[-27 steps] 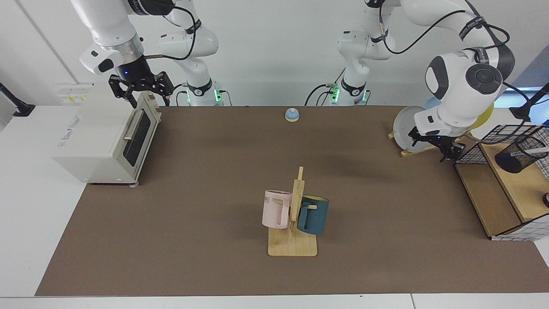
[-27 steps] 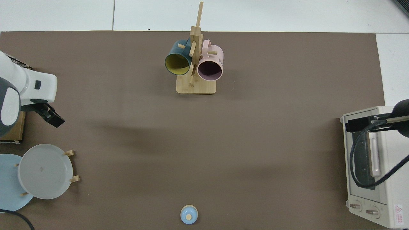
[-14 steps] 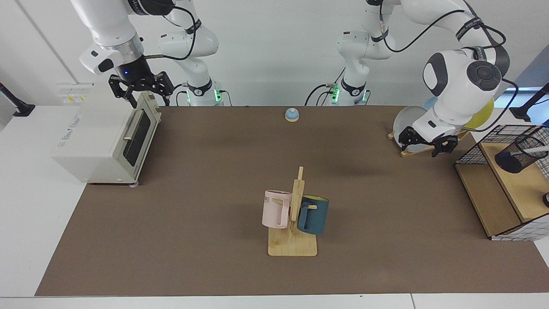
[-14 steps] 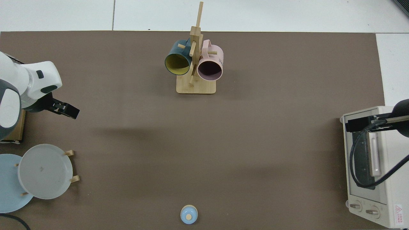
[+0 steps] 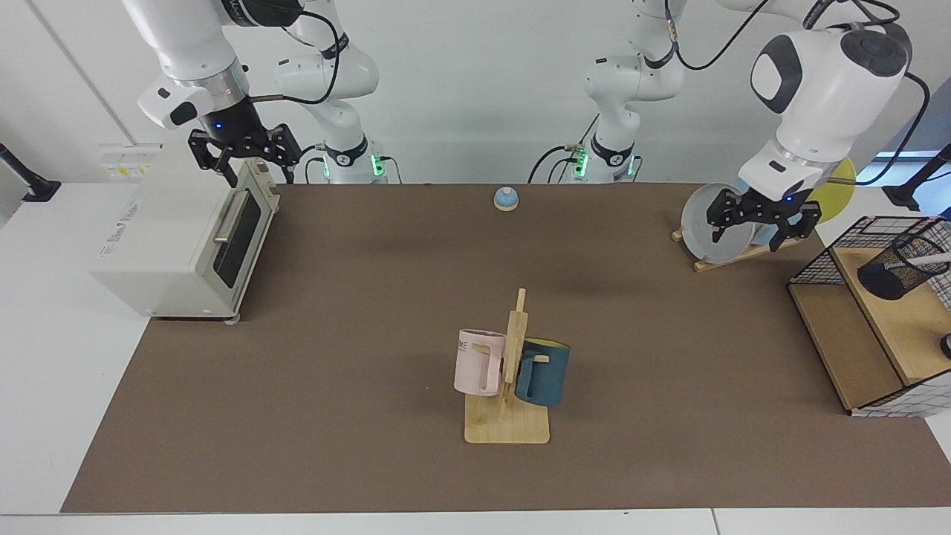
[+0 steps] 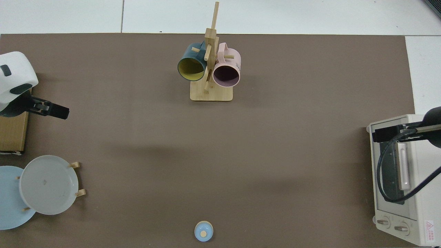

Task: Put markers into pen holder

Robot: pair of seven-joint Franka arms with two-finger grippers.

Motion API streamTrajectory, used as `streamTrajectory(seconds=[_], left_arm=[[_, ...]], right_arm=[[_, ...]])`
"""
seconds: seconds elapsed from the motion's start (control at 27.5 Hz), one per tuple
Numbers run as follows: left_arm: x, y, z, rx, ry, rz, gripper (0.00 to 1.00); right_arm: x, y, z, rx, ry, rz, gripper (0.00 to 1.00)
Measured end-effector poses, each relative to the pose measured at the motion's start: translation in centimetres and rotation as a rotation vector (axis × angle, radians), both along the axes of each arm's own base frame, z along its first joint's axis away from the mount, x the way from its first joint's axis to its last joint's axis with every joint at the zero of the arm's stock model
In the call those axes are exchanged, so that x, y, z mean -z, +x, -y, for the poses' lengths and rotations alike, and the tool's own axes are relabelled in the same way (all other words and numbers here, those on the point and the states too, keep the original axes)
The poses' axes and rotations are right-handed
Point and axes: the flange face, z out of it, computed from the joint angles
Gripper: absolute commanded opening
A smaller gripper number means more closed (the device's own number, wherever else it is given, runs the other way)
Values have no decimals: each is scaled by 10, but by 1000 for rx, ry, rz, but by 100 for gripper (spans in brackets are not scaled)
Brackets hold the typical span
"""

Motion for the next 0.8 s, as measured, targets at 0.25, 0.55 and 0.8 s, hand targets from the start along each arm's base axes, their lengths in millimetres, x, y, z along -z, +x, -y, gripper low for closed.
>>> streamTrajectory(seconds=[0.25,0.55,0.8], left_arm=[[-19,-20,21,-107,-7,-31,100],[-16,-24,44,-138,-23,-48,100],[-21,-17,45,-142,-58,18,100]], right_arm=[[0,0,0,0,0,0,100],[0,0,0,0,0,0,100],[0,0,0,0,0,0,100]])
